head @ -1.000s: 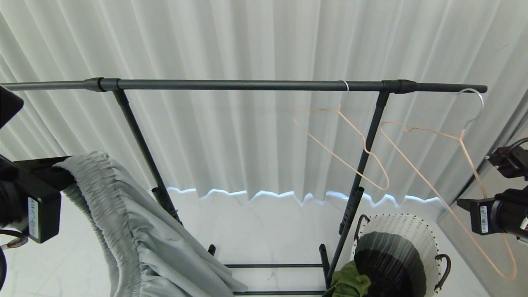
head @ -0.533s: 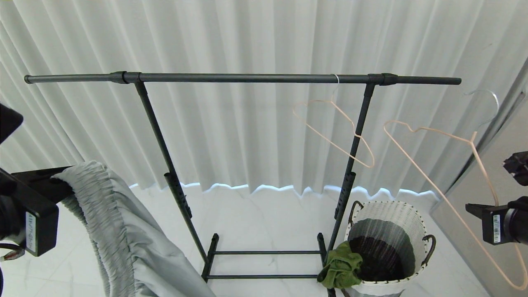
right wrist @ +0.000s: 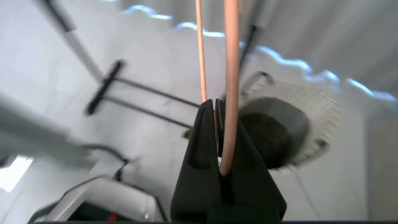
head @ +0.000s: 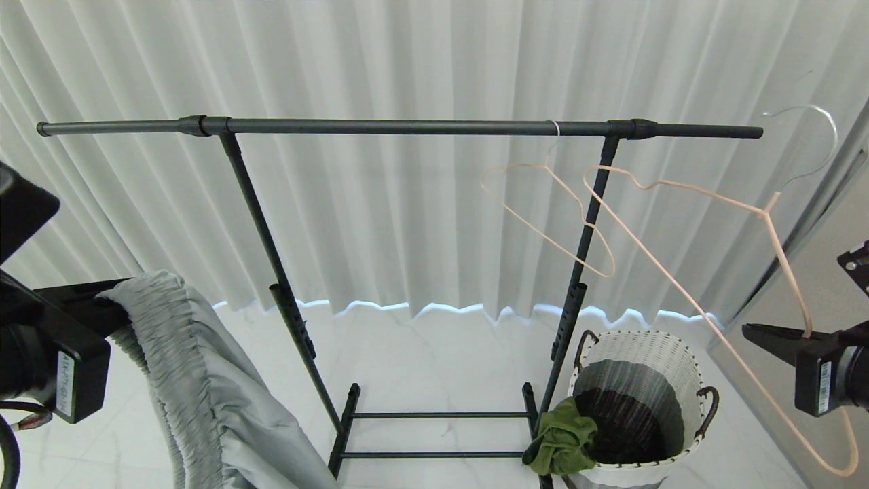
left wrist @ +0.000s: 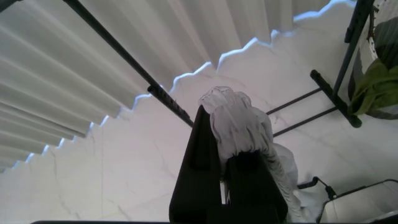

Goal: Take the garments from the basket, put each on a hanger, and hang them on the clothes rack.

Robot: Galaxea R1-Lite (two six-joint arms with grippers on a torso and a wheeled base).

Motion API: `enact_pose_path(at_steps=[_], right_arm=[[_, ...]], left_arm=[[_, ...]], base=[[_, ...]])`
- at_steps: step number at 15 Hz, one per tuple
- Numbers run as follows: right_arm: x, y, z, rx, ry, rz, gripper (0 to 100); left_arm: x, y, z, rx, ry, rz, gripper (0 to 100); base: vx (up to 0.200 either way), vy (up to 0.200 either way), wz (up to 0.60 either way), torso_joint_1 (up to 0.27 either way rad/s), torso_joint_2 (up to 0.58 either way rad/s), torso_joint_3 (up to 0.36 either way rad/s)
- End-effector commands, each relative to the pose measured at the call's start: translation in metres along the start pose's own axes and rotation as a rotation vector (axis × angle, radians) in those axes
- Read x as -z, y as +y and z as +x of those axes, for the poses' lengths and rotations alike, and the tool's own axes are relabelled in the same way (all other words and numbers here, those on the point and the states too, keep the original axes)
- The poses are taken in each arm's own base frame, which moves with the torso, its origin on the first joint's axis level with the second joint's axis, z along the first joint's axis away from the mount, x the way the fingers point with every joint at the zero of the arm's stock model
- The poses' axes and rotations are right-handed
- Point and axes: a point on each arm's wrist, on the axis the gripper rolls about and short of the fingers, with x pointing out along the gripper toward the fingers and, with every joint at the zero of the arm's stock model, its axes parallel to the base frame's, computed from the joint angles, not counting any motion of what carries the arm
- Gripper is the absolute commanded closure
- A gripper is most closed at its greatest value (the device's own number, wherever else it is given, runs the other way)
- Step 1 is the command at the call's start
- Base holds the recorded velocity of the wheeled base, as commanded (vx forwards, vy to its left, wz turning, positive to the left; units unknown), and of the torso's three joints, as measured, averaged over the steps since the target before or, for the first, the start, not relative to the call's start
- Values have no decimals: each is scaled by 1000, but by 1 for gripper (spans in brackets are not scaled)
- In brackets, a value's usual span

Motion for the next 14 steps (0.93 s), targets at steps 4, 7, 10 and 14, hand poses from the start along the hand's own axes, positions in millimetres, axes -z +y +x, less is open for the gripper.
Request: enact_pose_path(at_steps=[4, 7, 10, 14], right_arm=[[14, 50, -10, -322, 34, -129, 100], [18, 61, -8, -377, 58, -159, 100], [18, 61, -7, -377, 58, -158, 100], [18, 61, -7, -377, 58, -158, 100]], left_arm=[[-3, -2, 12, -6, 36, 11, 100], [-5, -3, 18, -25, 43, 9, 100], [-6, -2, 19, -29, 40, 6, 100], [-6, -3, 21, -28, 47, 11, 100]], base=[[0, 0, 0, 0, 0, 0], [0, 0, 0, 0, 0, 0], [0, 0, 0, 0, 0, 0], [0, 100, 0, 4, 2, 1]])
